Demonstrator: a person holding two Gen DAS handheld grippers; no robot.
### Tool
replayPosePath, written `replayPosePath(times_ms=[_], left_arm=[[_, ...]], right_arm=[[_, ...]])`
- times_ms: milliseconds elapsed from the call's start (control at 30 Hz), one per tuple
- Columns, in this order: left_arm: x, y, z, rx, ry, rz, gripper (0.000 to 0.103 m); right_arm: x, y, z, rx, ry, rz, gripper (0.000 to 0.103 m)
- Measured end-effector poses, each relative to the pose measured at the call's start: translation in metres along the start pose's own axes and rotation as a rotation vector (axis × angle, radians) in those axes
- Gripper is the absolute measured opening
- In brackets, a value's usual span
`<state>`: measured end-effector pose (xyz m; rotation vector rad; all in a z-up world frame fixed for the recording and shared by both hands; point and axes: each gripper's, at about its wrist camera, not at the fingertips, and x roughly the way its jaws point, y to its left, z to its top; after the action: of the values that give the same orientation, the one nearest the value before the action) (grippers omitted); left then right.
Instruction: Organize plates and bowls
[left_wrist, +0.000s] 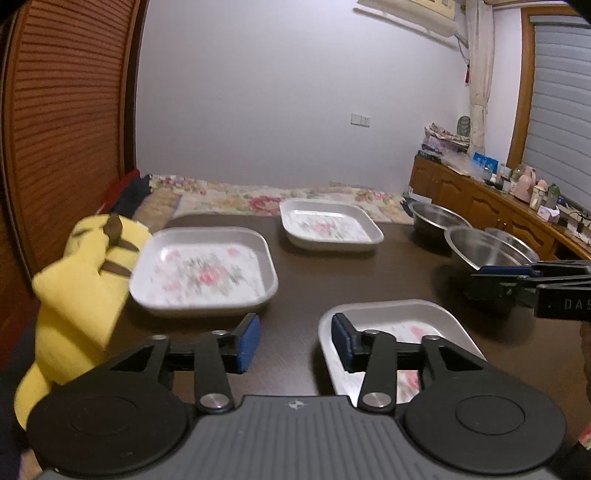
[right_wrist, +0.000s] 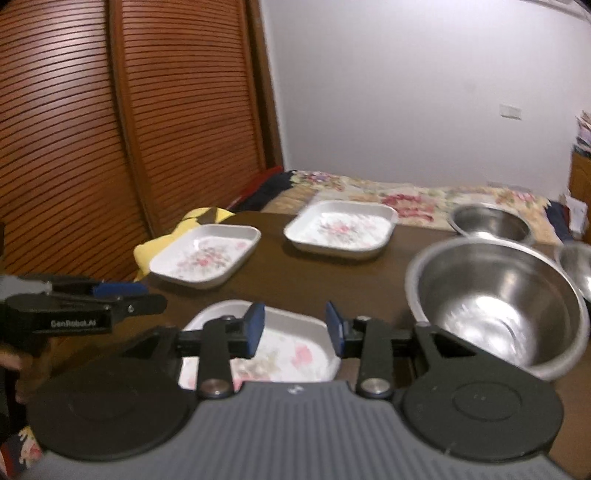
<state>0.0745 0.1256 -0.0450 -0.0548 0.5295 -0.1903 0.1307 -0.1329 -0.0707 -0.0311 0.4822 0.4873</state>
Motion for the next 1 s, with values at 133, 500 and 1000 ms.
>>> replayPosePath(times_ms=[133,500,1000], left_arm=[[0.006,0.016,0.015,0.030,-0.009,0.031,0.049],[0.039,0.084,0.041,0.042,0.010,0.050,0.049],[0.091,0.148,0.046,-0.009,0.069,0.007,0.035]], right_arm=[[0.021,0.012,0.019,-0.032,0.017,0.046,0.038],[0.094,0.041,0.049,0.013,0.121,0.105,0.038],[0.171,0.058,0.060,0.022,0.235,0.068,0.038]])
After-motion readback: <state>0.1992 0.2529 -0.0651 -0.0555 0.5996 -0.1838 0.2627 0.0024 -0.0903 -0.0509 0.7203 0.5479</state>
